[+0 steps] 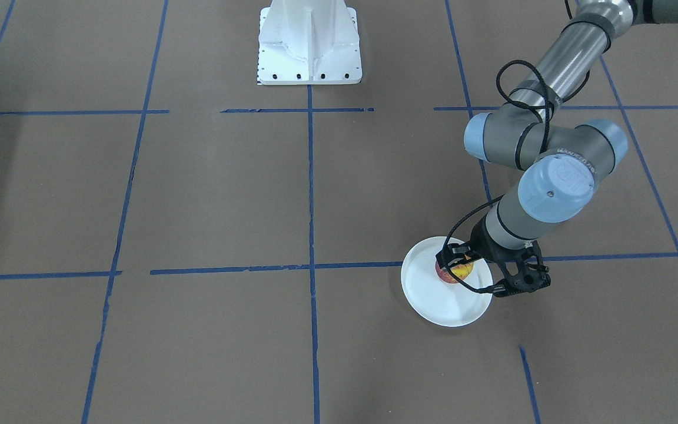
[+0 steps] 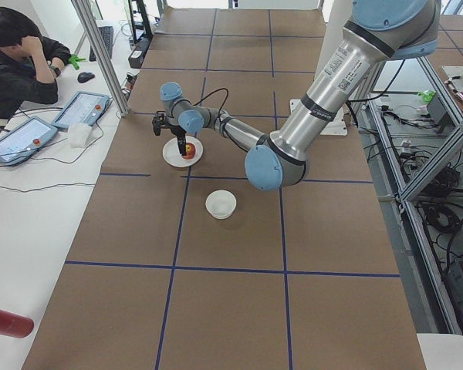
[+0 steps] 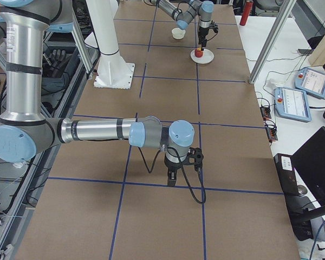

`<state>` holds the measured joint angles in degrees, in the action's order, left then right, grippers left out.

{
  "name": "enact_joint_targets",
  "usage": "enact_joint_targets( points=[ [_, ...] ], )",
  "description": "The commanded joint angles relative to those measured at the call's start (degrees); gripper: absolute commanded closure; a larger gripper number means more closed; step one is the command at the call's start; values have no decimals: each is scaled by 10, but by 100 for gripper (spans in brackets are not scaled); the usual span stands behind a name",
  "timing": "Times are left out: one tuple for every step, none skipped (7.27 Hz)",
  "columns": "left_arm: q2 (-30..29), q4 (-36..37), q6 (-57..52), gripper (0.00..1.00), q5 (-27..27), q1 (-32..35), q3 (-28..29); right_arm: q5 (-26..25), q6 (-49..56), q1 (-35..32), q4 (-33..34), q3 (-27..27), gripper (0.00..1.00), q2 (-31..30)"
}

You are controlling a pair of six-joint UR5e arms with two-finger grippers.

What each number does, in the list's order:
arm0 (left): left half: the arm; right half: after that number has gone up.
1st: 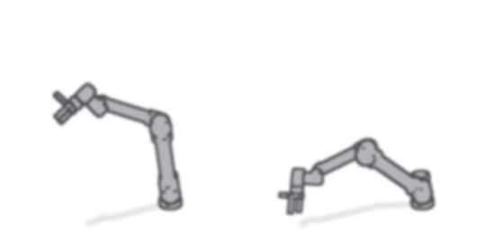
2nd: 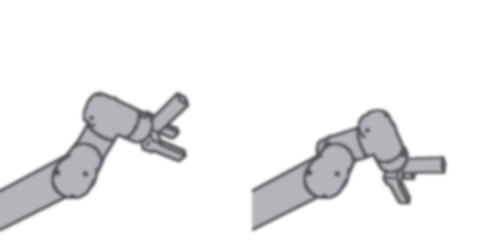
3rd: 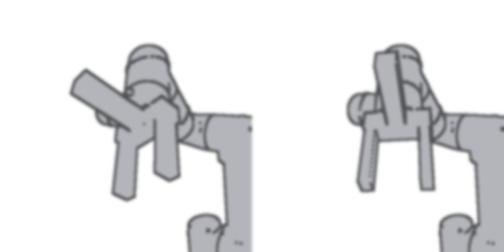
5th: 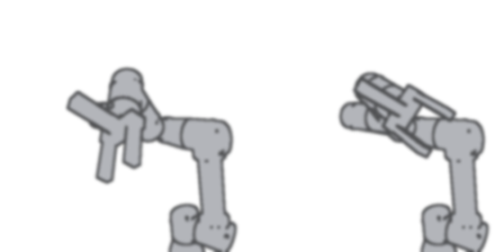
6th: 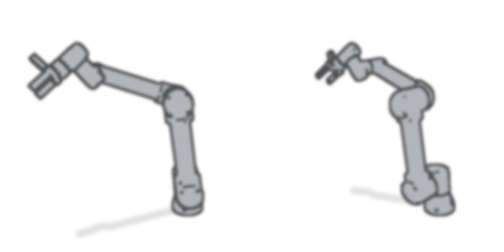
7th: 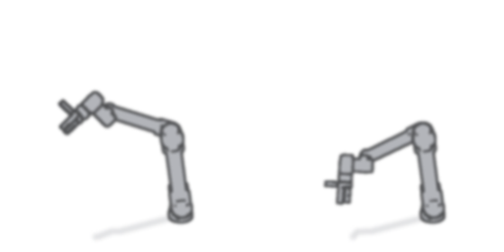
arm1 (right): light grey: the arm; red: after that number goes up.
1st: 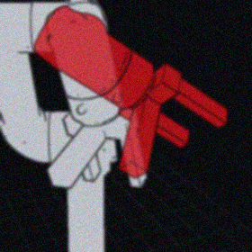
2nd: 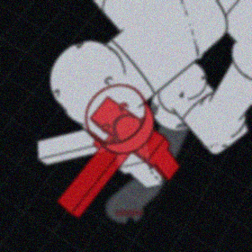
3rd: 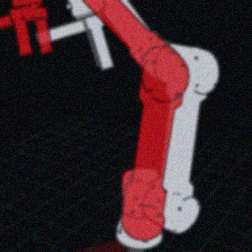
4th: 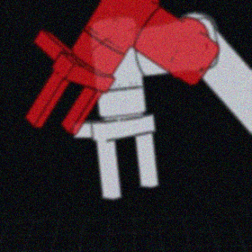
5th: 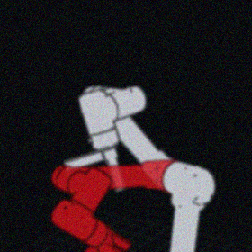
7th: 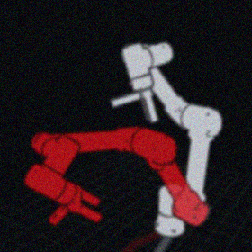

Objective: Move apple from plate to bowl
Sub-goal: 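Move the left gripper over the apple on the white plate, then lower the left gripper and close it around the red-yellow apple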

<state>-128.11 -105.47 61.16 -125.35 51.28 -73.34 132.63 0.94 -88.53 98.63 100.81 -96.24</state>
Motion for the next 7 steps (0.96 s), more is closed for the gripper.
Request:
enact_joint_targets(
  points=[
    [0,-15,4,0,0,-6,10,0,0,0,0,0,0,0],
    [-1,-15,5,0,0,-8,10,0,0,0,0,0,0,0],
    [-1,-24,6,0,0,-12,16,0,0,0,0,0,0,0],
    [-2,-39,14,0,0,-18,28,0,0,0,0,0,0,0],
    [-3,-62,24,0,1,-22,42,0,0,-1,0,0,0,0],
    [-3,-72,27,0,16,-28,48,0,0,0,0,0,0,0],
    [-5,-72,27,7,32,-33,49,0,0,0,1,0,0,0]
  ],
)
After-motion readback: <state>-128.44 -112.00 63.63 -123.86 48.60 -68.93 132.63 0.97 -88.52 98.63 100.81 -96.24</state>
